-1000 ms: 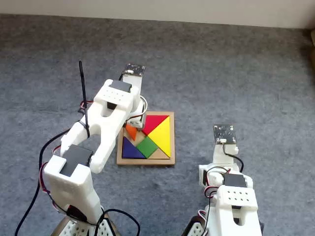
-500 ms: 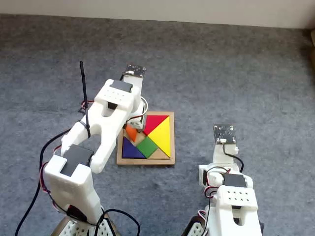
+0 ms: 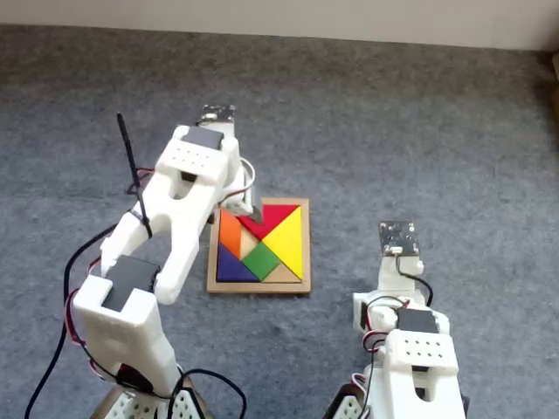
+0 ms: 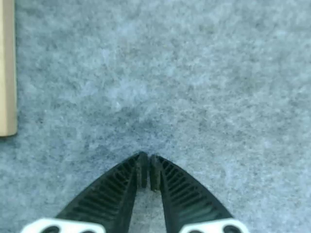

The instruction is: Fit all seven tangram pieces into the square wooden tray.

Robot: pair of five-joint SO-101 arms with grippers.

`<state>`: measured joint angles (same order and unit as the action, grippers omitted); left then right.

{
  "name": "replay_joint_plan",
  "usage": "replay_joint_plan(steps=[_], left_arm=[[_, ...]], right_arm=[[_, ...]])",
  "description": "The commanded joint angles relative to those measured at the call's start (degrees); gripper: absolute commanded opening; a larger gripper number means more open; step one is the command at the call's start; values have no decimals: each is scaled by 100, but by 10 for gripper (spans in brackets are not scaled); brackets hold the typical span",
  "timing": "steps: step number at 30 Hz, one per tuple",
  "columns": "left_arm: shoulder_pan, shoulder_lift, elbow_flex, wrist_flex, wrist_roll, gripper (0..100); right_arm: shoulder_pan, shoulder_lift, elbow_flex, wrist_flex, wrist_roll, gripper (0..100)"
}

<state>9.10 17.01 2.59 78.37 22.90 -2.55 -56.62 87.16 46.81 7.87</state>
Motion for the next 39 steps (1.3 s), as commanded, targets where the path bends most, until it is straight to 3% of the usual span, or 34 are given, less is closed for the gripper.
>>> replay_joint_plan(steps=[1, 5, 16, 24, 29, 39], left_arm=[[-312, -57, -251, -53, 26, 248], [-620, -66, -400, -35, -308, 235], [-1437, 22, -646, 79, -3033, 235], [-1385, 558, -488, -457, -3200, 238], [-1376, 1068, -532, -563, -3736, 235], [-1367, 1130, -523, -545, -3754, 207]], right_arm=[[31, -22, 57, -171, 62, 36], [31, -22, 57, -171, 62, 36], [31, -22, 57, -171, 62, 36], [31, -22, 145, -189, 62, 36], [31, -22, 145, -189, 62, 36], [31, -22, 145, -189, 62, 36]])
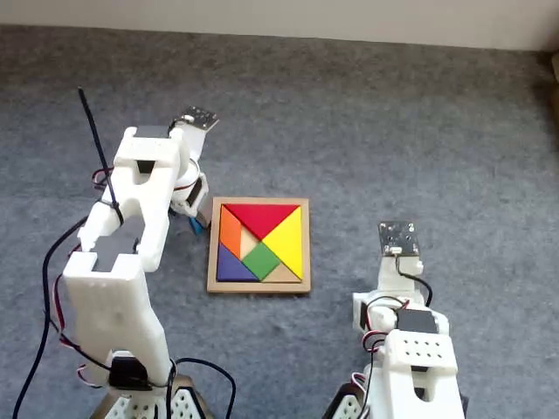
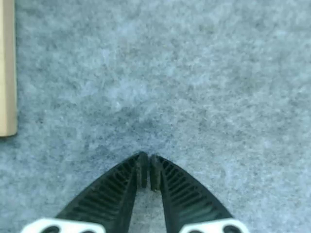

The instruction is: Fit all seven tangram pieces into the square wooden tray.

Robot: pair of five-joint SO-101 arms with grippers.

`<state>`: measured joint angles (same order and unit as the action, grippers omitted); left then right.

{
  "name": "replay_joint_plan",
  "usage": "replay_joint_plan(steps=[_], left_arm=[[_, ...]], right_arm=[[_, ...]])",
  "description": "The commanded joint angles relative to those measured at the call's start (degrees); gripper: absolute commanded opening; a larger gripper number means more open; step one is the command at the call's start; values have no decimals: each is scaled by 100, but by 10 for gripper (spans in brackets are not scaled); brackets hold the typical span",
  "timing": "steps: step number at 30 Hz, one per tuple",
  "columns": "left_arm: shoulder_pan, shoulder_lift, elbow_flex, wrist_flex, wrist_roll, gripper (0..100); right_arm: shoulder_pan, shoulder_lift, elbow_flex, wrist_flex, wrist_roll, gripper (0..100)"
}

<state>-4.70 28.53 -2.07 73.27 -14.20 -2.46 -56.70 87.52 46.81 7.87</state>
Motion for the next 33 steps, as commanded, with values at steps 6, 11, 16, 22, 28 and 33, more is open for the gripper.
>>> replay_joint_plan(steps=[6, 11, 16, 22, 28, 33], left_arm=[[31, -57, -48, -18, -44, 130], [40, -75, -66, -18, -44, 126], [145, -690, 4, 255, -44, 126], [611, -1560, 4, 712, -44, 126], [716, -1684, -40, 686, -9, 130], [321, -1367, -57, 677, -35, 218]], right_arm=[[22, -13, 110, -189, 62, 36], [22, -13, 119, -189, 62, 36], [22, -13, 119, -189, 62, 36], [22, -13, 119, -189, 62, 36], [22, -13, 119, -189, 62, 36], [22, -13, 119, -189, 62, 36]])
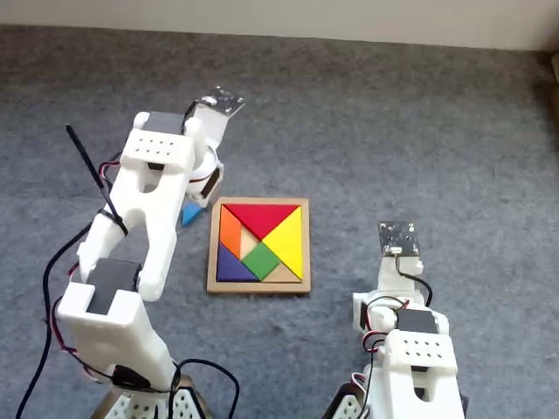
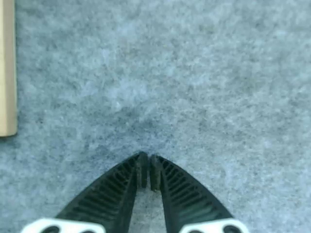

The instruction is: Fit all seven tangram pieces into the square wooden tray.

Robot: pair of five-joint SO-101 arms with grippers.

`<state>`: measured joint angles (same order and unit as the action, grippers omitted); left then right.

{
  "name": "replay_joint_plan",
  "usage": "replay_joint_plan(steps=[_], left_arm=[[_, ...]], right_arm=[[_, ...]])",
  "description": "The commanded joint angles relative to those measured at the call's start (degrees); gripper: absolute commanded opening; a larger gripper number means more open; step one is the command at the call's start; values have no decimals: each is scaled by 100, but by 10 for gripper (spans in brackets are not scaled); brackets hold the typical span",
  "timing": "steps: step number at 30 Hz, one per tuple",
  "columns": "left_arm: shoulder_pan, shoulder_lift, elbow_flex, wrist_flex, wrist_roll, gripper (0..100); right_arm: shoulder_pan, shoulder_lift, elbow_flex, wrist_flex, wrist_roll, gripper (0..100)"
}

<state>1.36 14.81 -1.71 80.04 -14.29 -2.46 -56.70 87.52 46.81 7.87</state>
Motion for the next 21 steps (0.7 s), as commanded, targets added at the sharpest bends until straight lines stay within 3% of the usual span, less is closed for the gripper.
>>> replay_joint_plan(steps=[1, 8, 21], left_arm=[[-356, 110, -92, -26, -35, 244], [-488, 954, -101, -668, -659, 247], [-523, 1226, -110, -1266, -677, 245]], right_arm=[[22, -13, 119, -189, 62, 36], [22, -13, 119, -189, 62, 36], [22, -13, 119, -189, 62, 36]])
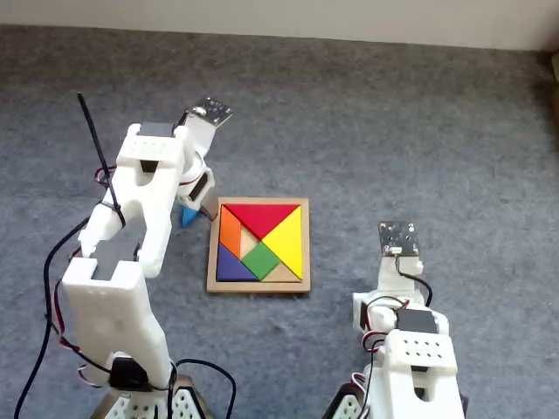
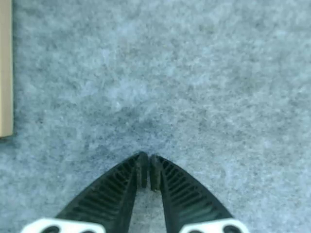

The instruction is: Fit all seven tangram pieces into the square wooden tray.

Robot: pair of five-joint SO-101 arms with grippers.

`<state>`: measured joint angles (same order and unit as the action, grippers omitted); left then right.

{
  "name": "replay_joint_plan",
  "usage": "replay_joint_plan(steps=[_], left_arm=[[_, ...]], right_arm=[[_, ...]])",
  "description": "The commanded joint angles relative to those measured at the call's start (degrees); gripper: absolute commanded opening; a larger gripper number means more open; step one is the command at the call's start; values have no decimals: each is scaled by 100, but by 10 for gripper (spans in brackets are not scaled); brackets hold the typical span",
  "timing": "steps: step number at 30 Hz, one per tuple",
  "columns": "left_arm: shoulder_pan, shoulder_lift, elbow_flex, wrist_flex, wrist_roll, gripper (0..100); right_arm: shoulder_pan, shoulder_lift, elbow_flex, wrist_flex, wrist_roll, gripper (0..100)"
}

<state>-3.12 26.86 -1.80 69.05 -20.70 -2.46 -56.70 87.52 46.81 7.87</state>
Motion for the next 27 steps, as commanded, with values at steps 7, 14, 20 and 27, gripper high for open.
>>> replay_joint_plan(steps=[7, 14, 20, 27], left_arm=[[-295, 31, -84, -141, -44, 245], [-286, 242, -268, -123, -44, 245], [-409, 892, -1323, 624, -9, 245], [-418, 1349, -2035, 1284, -53, 164]], right_arm=[[22, -13, 119, -189, 62, 36], [22, -13, 127, -189, 62, 36], [22, -13, 127, -189, 62, 36], [22, -13, 127, -189, 62, 36]])
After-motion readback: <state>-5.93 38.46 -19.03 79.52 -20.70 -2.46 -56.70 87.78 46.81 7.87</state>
